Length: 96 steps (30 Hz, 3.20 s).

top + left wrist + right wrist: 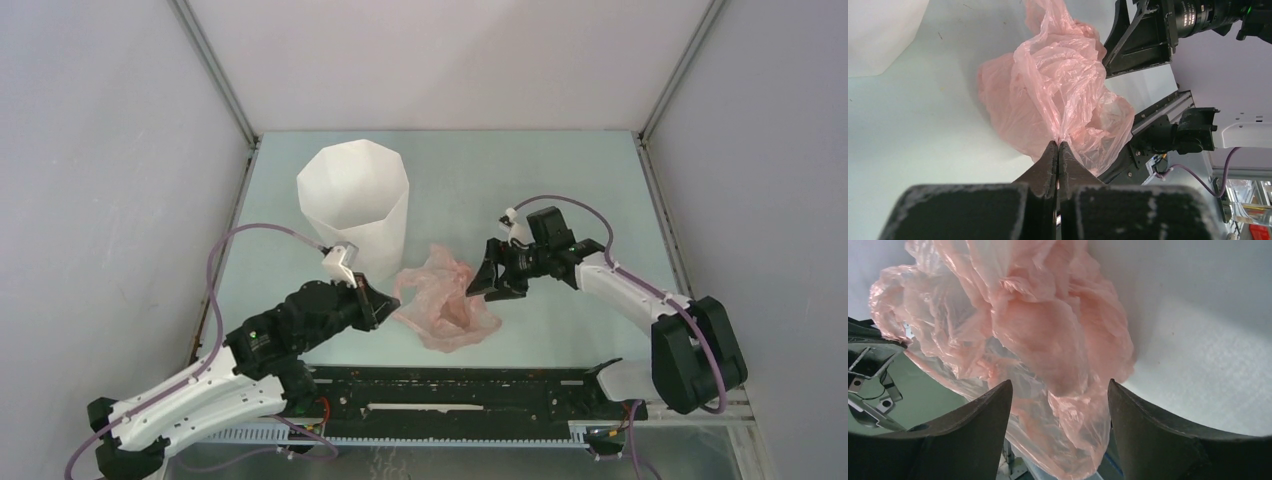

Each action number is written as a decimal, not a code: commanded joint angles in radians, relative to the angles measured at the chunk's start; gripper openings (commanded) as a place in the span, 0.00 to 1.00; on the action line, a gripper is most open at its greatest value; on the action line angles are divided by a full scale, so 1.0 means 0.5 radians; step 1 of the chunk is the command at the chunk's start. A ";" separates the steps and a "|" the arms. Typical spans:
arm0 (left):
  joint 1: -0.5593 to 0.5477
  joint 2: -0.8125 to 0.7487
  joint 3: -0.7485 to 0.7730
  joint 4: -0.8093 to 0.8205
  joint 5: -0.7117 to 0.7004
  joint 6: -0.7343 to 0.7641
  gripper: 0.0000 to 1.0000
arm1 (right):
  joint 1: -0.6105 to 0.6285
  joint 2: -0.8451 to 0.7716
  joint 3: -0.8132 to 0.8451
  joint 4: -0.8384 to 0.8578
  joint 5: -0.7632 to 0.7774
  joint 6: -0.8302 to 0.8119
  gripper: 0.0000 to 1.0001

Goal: Put the trash bags into the trash bin

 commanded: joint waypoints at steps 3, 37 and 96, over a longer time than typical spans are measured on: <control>0.006 0.068 0.072 -0.008 0.045 0.067 0.00 | 0.057 0.147 -0.121 0.574 -0.072 0.089 0.55; -0.092 0.342 -0.084 0.039 -0.359 -0.144 0.00 | -0.033 -0.699 0.132 -0.511 0.379 -0.207 0.86; -0.260 0.875 0.844 -0.257 -0.459 0.188 0.00 | 0.015 -0.636 0.207 -0.444 0.693 -0.122 0.00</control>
